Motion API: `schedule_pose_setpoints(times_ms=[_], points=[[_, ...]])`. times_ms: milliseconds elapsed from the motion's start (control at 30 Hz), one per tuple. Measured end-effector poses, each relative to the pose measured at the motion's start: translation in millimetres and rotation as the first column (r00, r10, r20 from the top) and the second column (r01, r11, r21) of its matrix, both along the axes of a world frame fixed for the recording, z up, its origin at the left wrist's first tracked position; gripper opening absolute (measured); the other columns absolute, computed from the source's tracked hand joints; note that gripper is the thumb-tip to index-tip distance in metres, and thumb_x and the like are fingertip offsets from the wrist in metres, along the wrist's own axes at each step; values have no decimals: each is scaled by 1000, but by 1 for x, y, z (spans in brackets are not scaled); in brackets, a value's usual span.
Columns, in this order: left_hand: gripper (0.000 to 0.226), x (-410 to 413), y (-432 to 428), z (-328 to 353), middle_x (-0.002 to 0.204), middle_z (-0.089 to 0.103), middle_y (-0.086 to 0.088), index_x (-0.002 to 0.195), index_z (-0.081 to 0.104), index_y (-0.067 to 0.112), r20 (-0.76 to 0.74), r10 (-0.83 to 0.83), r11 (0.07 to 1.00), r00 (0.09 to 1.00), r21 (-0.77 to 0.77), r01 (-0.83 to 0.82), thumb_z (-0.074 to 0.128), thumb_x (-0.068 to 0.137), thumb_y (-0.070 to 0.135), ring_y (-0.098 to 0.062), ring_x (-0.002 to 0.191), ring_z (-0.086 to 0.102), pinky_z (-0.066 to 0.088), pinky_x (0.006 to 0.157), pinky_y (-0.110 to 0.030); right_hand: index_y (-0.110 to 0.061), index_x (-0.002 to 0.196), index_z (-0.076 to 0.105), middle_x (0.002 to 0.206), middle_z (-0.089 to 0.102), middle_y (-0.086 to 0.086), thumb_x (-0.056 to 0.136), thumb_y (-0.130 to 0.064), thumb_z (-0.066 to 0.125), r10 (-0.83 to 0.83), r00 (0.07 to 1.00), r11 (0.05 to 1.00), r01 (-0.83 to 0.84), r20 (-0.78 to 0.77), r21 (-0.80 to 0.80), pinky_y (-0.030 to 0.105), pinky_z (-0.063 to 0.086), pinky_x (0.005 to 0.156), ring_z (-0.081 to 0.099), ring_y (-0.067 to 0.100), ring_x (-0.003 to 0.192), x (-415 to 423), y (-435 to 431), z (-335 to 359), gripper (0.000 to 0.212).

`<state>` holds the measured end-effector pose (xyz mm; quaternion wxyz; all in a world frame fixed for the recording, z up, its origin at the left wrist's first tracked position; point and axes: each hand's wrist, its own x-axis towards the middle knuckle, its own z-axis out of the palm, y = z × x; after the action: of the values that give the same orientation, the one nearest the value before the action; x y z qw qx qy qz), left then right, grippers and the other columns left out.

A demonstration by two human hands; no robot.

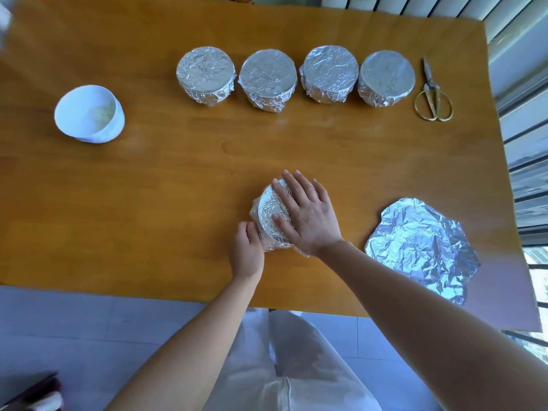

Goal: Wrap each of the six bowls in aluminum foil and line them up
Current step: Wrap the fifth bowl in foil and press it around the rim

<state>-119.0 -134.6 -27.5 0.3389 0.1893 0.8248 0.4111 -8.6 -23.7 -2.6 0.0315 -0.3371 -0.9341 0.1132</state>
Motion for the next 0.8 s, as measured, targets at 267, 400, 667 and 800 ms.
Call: schedule_pose_setpoints(times_ms=[267,400,667,800], points=[[29,9,8,2,108,62,-18,115,52,1,-263,173,985,949,35,-170,33,105,22,-39,99,59,47,81,-47,-22,154,30,161,27,7,100,-54,25,-35,999,999,35,-6,-7,47,18,120,21,27,150,-1,-2,-2,63],[54,12,8,16,148,42,-9,145,40,6,-274,146,962,951,262,-73,27,101,36,-20,137,38,31,112,-31,-22,154,29,161,27,7,100,-53,23,-32,999,999,32,-1,-13,48,19,119,21,27,150,-1,-2,0,63],[46,25,41,27,138,56,3,133,53,27,355,139,898,924,347,-269,30,96,43,-9,128,51,41,108,-29,-21,153,32,159,31,8,101,-50,22,-36,999,999,36,-3,-15,47,20,119,25,28,148,-3,-2,2,61],[53,13,38,10,133,61,-1,121,61,35,485,114,916,867,286,-280,36,86,65,-18,125,56,44,108,-45,-21,153,32,159,31,8,101,-50,22,-39,999,999,39,-3,-18,47,21,119,25,28,148,-3,-2,2,61]])
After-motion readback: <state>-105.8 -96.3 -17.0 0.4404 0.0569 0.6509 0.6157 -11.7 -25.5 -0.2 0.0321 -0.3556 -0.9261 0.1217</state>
